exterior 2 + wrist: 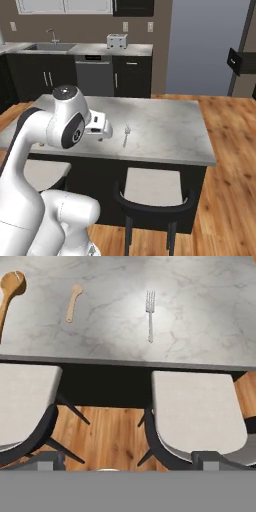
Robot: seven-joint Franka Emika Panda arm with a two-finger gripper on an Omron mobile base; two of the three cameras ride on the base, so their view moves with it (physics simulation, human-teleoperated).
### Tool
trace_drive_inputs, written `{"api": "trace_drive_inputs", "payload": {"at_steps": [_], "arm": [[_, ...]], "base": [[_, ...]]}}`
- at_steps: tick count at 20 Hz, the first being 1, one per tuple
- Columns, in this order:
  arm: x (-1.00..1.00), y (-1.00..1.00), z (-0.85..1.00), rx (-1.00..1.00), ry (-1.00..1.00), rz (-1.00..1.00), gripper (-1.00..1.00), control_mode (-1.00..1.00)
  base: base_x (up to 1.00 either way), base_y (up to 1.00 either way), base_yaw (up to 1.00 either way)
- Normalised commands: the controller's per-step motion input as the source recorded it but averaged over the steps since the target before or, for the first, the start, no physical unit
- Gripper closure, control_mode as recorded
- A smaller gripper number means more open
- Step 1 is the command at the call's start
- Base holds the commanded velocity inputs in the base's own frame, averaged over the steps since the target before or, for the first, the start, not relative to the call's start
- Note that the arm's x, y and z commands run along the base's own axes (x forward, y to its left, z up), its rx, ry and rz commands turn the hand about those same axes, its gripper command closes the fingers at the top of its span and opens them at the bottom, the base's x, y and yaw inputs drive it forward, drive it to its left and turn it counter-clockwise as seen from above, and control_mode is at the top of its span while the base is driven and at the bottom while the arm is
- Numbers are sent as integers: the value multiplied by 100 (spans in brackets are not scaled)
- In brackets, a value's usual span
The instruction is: Pick up the metallic utensils from the counter and place them in the open drawer. Make sure not to pick up any wooden utensils.
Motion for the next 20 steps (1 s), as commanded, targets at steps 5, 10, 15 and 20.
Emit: {"api": "trace_drive_inputs", "payload": {"at_steps": [5,10,15,20], "arm": [[97,17,-15,4,7,18,-100,-100],[100,6,-18,2,6,17,-100,-100],[100,5,-8,-3,1,0,-100,-100],[100,-4,-2,-12,6,0,-100,-100]], "base": [[0,0,0],[0,0,0],[0,0,0],[0,0,0]]}}
